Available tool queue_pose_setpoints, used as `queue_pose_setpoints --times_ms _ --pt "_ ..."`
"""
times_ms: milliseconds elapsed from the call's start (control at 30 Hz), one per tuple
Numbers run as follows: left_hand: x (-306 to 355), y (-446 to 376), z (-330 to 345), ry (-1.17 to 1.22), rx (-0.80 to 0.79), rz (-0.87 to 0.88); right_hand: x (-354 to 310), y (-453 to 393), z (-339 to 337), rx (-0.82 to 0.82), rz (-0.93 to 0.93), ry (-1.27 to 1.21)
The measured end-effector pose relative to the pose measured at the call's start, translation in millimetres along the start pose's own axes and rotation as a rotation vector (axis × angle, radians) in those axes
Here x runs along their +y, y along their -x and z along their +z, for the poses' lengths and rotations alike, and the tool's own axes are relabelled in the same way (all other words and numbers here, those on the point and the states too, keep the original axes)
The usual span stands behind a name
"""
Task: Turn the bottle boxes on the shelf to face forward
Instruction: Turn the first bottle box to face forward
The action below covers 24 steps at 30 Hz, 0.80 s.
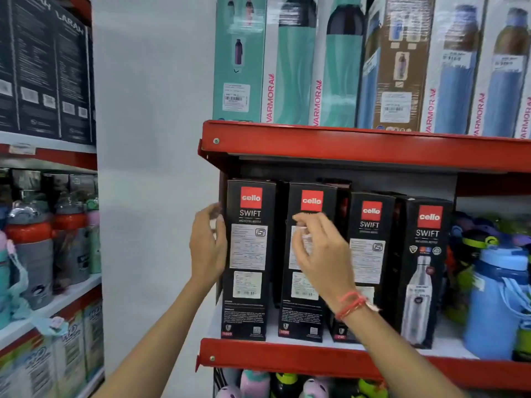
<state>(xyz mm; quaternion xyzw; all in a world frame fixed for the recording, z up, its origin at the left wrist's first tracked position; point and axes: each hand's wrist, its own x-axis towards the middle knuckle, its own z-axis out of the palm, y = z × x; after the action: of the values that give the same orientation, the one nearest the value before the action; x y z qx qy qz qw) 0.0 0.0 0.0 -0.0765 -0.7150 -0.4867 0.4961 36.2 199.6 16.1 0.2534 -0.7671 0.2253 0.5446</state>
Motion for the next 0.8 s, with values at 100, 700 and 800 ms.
queue_pose_setpoints --times_ms 100,700,800 --pt "-21 0 0 0.078 -0.151 -0.201 -19 18 32 -0.148 0.201 -0.064" --pt "-10 -11 -31 0.417 -0.607 -0.384 -80 14 67 -0.259 0.541 -0.065" --pt "-4 -2 -47 0.366 -0.570 -0.350 -74 12 46 -0.343 0.541 -0.244"
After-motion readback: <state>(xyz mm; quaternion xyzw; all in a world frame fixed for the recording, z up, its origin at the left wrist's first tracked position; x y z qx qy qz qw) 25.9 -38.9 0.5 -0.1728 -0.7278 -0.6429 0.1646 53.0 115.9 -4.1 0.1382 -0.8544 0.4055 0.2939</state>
